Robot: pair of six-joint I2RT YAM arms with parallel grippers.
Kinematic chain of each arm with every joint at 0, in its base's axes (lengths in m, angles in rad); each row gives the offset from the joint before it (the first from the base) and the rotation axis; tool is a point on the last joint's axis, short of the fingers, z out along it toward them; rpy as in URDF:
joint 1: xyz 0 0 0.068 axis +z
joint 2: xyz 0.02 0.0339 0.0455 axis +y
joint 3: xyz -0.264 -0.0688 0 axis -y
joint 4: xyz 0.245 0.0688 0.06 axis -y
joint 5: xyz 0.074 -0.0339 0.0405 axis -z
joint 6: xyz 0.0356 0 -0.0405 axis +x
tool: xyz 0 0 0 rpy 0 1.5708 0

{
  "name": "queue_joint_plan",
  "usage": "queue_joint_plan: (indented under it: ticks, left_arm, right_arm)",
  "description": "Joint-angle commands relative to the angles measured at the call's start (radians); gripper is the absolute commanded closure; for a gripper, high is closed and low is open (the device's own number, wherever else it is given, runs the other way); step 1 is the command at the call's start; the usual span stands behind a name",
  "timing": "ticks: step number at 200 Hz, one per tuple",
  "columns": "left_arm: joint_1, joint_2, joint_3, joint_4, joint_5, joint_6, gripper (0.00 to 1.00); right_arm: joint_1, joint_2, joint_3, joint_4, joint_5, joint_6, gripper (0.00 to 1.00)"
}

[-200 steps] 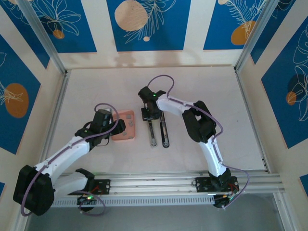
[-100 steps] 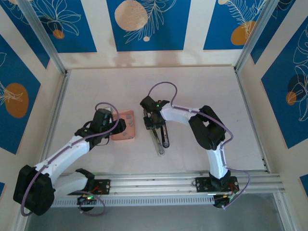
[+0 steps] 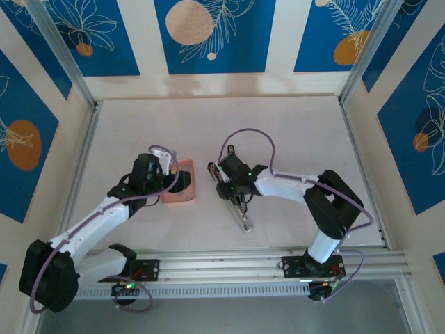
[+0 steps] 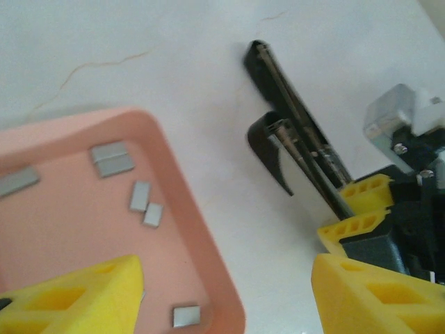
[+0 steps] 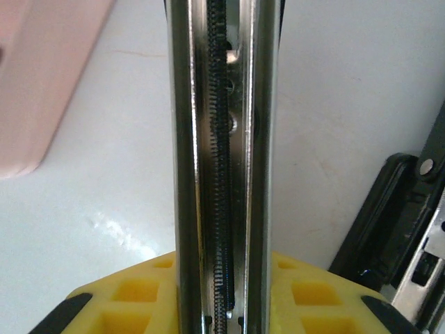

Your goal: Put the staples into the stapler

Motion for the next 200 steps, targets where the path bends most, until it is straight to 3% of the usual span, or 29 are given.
queue_joint_plan:
  ticks: [1, 16, 45, 73, 96, 158, 200]
  left_arm:
    - [0.012, -0.042, -0.015, 0.122, 0.121, 0.132, 0.33]
    - [0.012, -0.061, -0.034, 0.164, 0.153, 0.173, 0.33]
    - [0.012, -0.092, -0.047, 0.182, 0.320, 0.341, 0.33]
    - [0.011, -0.108, -0.032, 0.104, 0.473, 0.527, 0.33]
    - [0.011, -0.117, -0.020, 0.017, 0.589, 0.673, 0.33]
    - [0.009, -0.083, 0.020, -0.183, 0.733, 0.923, 0.35]
    - [0.001, -0.044, 0.039, -0.250, 0.770, 1.015, 0.39]
  right_arm:
    - [-0.009, -0.086, -0.060, 0.157, -0.101, -0.128, 0.76]
    - [-0.011, -0.123, -0.098, 0.191, -0.147, -0.175, 0.76]
    - [0.000, -0.200, -0.190, 0.274, -0.238, -0.304, 0.74]
    - [0.005, -0.304, -0.335, 0.444, -0.345, -0.460, 0.74]
    - [0.001, -0.357, -0.391, 0.459, -0.399, -0.557, 0.74]
    - [0.035, -0.426, -0.460, 0.473, -0.452, -0.689, 0.75]
    - [0.059, -0.430, -0.448, 0.475, -0.464, -0.710, 0.75]
